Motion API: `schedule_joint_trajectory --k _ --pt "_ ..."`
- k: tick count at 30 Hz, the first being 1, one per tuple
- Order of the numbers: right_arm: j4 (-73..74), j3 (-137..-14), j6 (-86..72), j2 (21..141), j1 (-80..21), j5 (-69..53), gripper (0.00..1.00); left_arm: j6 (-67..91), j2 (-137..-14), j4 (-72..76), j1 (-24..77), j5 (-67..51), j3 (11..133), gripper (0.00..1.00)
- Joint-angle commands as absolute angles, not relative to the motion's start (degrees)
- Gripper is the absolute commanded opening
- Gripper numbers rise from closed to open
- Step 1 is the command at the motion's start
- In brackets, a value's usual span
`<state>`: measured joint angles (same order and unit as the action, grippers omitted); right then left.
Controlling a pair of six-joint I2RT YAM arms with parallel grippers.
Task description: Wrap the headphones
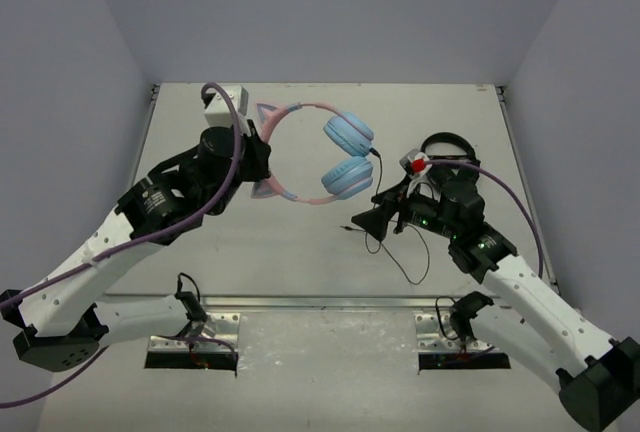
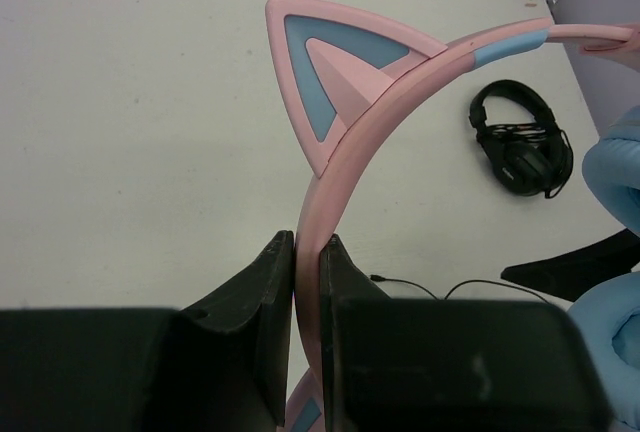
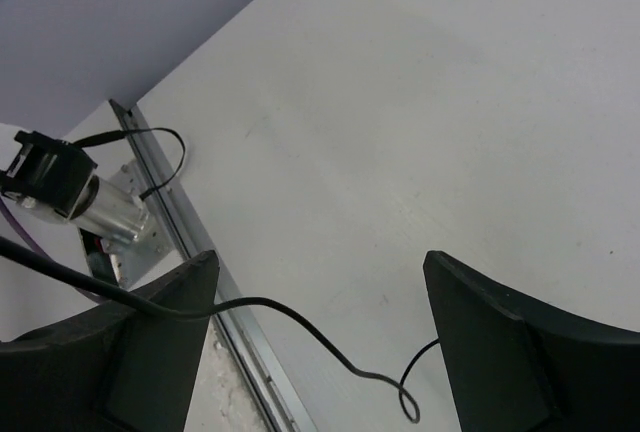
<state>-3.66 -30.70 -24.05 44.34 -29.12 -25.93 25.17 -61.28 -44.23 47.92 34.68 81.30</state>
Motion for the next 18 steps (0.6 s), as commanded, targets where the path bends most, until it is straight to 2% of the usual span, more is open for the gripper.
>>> schedule_joint_trajectory --k 1,3,4,6,7,11,14,18 --pt "-2.83 -34.09 -20.57 44.74 -29.27 -24.27 0.84 29.00 -58.62 -39.72 47.46 34.01 81.83 0.00" --pt "-3.34 -34.28 -19.17 44.56 -29.27 -24.69 0.82 29.27 -58.36 -39.99 47.46 33.66 82.00 0.00" --pt "-4.64 -34.54 -18.81 44.73 -29.27 -25.57 0.73 29.53 -58.10 -40.08 47.46 33.23 82.18 0.00" --pt "-6.67 -35.07 -18.55 46.84 -29.27 -28.98 0.65 30.76 -57.57 -40.08 47.46 32.70 82.62 0.00" --pt "-7.03 -35.94 -18.46 47.98 -29.27 -30.22 0.57 30.94 -57.48 -39.73 47.46 32.43 82.88 0.00" --pt "-9.22 -36.74 -18.89 53.60 -29.27 -35.23 0.44 32.87 -57.30 -39.55 47.46 32.25 84.90 0.00" --pt "-15.80 -33.67 -21.35 55.46 -29.27 -37.97 0.45 34.01 -57.13 -39.82 47.46 34.01 86.83 0.00" --pt "-20.73 -30.15 -21.71 56.60 -29.27 -35.26 0.50 31.91 -55.29 -35.78 47.46 36.55 85.96 0.01"
